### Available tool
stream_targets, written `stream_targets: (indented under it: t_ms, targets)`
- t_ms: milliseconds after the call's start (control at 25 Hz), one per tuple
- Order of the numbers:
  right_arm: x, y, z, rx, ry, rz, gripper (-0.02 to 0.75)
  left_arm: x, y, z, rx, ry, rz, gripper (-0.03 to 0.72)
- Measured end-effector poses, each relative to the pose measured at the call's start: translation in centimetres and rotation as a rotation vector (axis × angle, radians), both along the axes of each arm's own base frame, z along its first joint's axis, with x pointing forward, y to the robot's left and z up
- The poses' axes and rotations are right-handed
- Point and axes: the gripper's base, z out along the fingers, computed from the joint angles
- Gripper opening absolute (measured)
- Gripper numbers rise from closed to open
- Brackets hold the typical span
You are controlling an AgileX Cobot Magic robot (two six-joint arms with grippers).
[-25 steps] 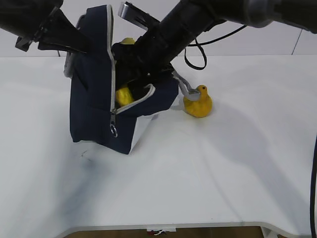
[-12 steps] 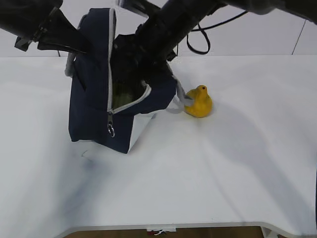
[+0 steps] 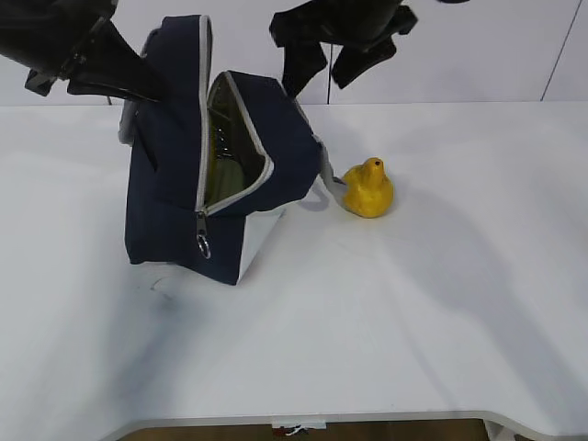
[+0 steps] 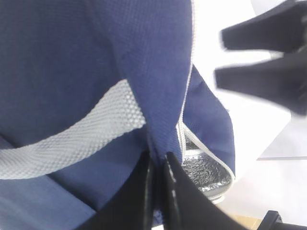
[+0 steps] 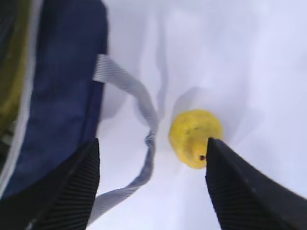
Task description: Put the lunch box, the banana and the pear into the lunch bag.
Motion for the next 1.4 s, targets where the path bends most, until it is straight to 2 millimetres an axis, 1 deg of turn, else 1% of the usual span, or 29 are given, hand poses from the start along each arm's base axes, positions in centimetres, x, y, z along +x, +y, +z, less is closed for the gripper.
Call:
stream_targets:
  t_ms: [80,200,320,440,560,640,760,840,960,1160,1280,1400]
  targets:
    - [-0.1,-0.6,0.7,-0.029,-0.023,-0.056,0.550,0.0,0.0,0.0,0.000,0.000,0.000,-0.007]
    - [-0.1,-1.3,1.1,-0.066,-0.045,-0.098,0.548,-0.1,0.0,0.0,-0.001,0.010,-0.013,-0.007]
    - [0.4,-2.4,1.1,-0.096,-0.057,-0.143,0.547,-0.2,-0.1,0.0,-0.002,0.015,-0.020,-0.007]
    - [1.1,-3.9,0.9,-0.104,-0.054,-0.197,0.545,-0.2,-0.1,0.0,-0.002,0.016,-0.021,-0.007]
    - [1.8,-5.4,0.1,-0.115,-0.032,-0.235,0.544,-0.3,-0.1,-0.1,0.002,0.024,-0.032,-0.007]
    - [2.0,-6.2,-0.9,-0.132,0.001,-0.256,0.544,-0.4,0.0,-0.2,0.016,0.027,-0.041,-0.007]
    - [2.0,-7.1,-3.3,-0.169,0.078,-0.270,0.544,-0.5,0.1,-0.3,0.032,0.029,-0.049,-0.007]
    - [1.9,-7.1,-5.1,-0.193,0.131,-0.266,0.544,-0.5,0.1,-0.3,0.034,0.030,-0.051,-0.007]
    - [2.1,-7.0,-7.0,-0.207,0.178,-0.262,0.543,-0.5,0.1,-0.3,0.036,0.030,-0.051,-0.007]
    - [2.7,-6.7,-9.4,-0.203,0.235,-0.260,0.543,-0.5,0.1,-0.3,0.036,0.030,-0.051,-0.007]
    - [3.3,-6.5,-11.0,-0.202,0.234,-0.262,0.543,-0.5,0.1,-0.3,0.036,0.030,-0.051,-0.007]
    - [3.9,-6.3,-11.4,-0.183,0.192,-0.265,0.543,-0.5,0.1,-0.3,0.038,0.030,-0.051,-0.007]
